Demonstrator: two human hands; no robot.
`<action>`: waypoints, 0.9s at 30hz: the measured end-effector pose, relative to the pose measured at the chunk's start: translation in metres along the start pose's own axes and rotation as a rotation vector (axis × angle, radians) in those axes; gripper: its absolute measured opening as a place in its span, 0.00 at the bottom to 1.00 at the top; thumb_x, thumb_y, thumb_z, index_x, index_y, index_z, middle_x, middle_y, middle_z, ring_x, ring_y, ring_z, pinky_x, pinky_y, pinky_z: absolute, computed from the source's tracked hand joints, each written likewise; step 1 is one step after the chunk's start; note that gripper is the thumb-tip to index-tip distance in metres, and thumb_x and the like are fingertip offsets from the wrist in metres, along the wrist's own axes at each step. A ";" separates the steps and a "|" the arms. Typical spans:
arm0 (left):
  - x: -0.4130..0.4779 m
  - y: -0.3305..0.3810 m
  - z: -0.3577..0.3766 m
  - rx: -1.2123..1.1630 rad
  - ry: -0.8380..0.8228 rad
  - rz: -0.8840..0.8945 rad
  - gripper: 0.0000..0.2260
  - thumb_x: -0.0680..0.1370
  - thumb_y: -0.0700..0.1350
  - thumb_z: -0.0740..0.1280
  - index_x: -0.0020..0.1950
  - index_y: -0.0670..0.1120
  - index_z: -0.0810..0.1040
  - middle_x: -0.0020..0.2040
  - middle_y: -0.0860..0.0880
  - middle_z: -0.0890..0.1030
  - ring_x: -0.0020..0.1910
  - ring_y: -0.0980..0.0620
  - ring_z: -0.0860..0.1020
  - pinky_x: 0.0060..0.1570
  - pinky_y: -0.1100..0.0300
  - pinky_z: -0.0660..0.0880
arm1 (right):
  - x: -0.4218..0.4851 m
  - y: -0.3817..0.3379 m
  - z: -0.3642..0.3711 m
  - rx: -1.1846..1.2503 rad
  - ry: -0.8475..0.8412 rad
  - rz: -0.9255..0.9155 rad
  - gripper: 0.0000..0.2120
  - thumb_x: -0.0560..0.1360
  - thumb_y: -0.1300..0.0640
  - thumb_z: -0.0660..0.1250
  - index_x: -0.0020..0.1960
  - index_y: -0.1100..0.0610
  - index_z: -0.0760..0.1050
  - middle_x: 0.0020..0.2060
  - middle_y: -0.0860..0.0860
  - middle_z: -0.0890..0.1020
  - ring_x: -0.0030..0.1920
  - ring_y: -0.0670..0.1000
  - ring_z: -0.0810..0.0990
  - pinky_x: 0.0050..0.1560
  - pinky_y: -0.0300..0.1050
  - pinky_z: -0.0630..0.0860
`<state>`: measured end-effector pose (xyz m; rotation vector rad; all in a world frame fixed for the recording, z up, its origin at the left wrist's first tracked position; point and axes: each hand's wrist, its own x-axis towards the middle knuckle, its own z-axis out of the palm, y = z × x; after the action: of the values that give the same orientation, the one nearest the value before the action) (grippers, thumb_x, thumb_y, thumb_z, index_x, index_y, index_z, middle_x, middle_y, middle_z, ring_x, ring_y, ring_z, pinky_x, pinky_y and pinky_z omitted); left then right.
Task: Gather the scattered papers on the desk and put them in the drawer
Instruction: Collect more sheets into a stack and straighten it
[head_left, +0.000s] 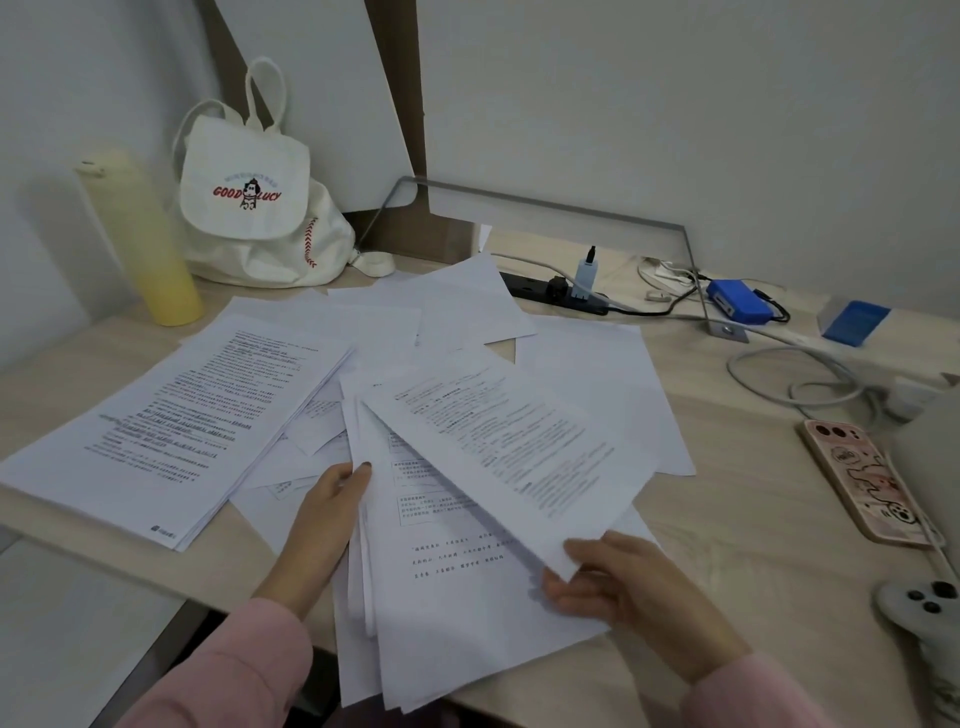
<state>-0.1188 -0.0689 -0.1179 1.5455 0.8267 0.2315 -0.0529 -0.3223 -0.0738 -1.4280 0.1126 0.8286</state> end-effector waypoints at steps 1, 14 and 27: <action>-0.001 0.001 0.000 -0.007 -0.006 -0.006 0.16 0.78 0.56 0.60 0.56 0.47 0.76 0.53 0.46 0.81 0.53 0.47 0.79 0.61 0.46 0.72 | -0.002 0.003 0.008 -0.026 -0.031 0.032 0.05 0.74 0.67 0.64 0.45 0.71 0.75 0.30 0.63 0.82 0.29 0.56 0.83 0.29 0.42 0.81; 0.001 0.001 0.001 0.005 -0.019 -0.012 0.13 0.75 0.42 0.67 0.59 0.46 0.71 0.59 0.43 0.77 0.57 0.44 0.77 0.61 0.46 0.72 | 0.042 -0.034 -0.051 -0.425 0.562 -0.322 0.08 0.75 0.60 0.64 0.49 0.64 0.78 0.42 0.57 0.81 0.39 0.53 0.79 0.46 0.48 0.76; -0.002 0.002 0.005 0.010 -0.013 -0.003 0.15 0.75 0.43 0.67 0.60 0.46 0.70 0.54 0.47 0.79 0.53 0.47 0.78 0.57 0.48 0.75 | 0.104 -0.055 -0.080 -0.739 0.765 -0.044 0.22 0.71 0.57 0.69 0.61 0.67 0.69 0.59 0.64 0.76 0.55 0.62 0.75 0.56 0.53 0.71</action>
<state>-0.1170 -0.0740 -0.1163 1.5534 0.8212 0.2156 0.0855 -0.3441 -0.0997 -2.3881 0.3797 0.2315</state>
